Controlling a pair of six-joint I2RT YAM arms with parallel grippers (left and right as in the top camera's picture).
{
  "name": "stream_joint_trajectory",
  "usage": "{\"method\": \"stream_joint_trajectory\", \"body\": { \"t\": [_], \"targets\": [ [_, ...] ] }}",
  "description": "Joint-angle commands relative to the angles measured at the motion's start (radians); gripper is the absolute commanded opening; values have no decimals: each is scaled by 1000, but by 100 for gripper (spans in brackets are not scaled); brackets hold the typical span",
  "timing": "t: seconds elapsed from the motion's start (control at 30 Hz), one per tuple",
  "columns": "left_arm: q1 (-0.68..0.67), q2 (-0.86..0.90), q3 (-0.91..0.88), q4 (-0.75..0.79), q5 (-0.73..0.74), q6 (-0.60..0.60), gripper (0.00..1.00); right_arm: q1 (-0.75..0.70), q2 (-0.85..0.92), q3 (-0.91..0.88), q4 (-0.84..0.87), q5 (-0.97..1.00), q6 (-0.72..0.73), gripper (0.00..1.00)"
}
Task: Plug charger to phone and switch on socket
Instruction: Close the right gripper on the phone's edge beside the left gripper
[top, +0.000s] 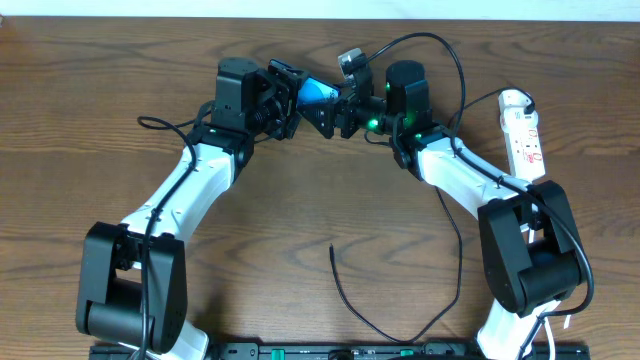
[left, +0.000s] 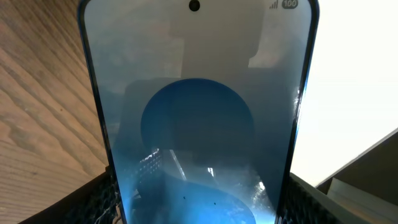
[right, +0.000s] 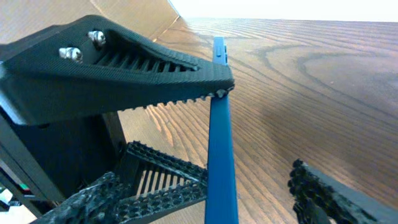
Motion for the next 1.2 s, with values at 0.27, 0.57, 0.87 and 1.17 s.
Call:
{"method": "stream_joint_trajectory", "body": {
  "t": [0.27,0.57,0.87,1.17],
  "targets": [
    [-3,-22,0,17,42,-9,7,4,-3,18,-1,30,32,70],
    [-14,-22,0,17,43,-9,7,4,-3,18,-2,29,51,59],
    [-25,-22,0,17,43,-8,7,4,-3,18,-5,29,51,46],
    [-26,-22,0,17,43,-9,8,4,-3,18,-5,29,51,28]
  ]
}}
